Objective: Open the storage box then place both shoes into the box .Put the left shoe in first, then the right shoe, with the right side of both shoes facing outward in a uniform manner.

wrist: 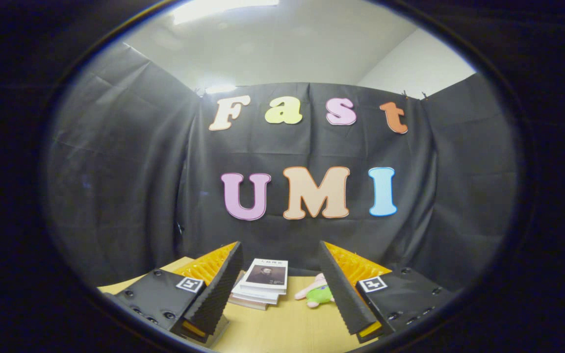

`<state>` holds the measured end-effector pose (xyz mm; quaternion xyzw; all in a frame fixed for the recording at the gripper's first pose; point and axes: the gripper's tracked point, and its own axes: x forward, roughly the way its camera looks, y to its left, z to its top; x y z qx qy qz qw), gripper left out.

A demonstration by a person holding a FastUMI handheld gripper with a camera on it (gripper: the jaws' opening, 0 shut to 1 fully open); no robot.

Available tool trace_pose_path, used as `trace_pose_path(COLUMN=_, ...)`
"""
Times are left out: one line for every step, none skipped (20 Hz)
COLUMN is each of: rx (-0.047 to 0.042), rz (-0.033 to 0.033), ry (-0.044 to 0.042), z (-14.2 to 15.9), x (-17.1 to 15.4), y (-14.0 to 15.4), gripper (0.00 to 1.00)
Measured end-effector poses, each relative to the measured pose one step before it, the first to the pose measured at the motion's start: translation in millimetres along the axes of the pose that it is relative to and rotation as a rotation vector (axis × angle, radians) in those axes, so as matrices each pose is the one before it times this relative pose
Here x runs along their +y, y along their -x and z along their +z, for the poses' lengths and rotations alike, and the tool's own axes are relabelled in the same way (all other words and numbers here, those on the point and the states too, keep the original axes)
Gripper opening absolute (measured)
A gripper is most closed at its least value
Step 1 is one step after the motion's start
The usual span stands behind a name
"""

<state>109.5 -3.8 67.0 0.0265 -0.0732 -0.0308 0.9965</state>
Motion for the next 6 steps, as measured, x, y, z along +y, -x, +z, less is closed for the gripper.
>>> trace_pose_path(rx=0.00530, rz=-0.00326, ry=0.00150, z=-3.23, x=-2.29, y=2.30, gripper=0.99)
trace_pose_path(rx=0.00595, rz=-0.00104, ry=0.00277, z=-2.88, x=-1.06, y=2.07, gripper=0.99)
trace_pose_path(rx=0.00381, rz=0.00300, ry=0.00037, z=-3.12, x=2.19, y=1.47, gripper=0.99)
trace_pose_path(rx=0.00180, rz=0.00855, ry=-0.00234, z=-2.25, x=2.82, y=2.29, gripper=0.99)
trace_pose_path(rx=0.00060, rz=0.00598, ry=-0.00313, z=-1.47, x=2.15, y=1.84, gripper=0.99)
trace_pose_path(rx=-0.00116, rz=0.00094, ry=-0.00400, z=-0.81, x=0.70, y=0.93, gripper=0.99)
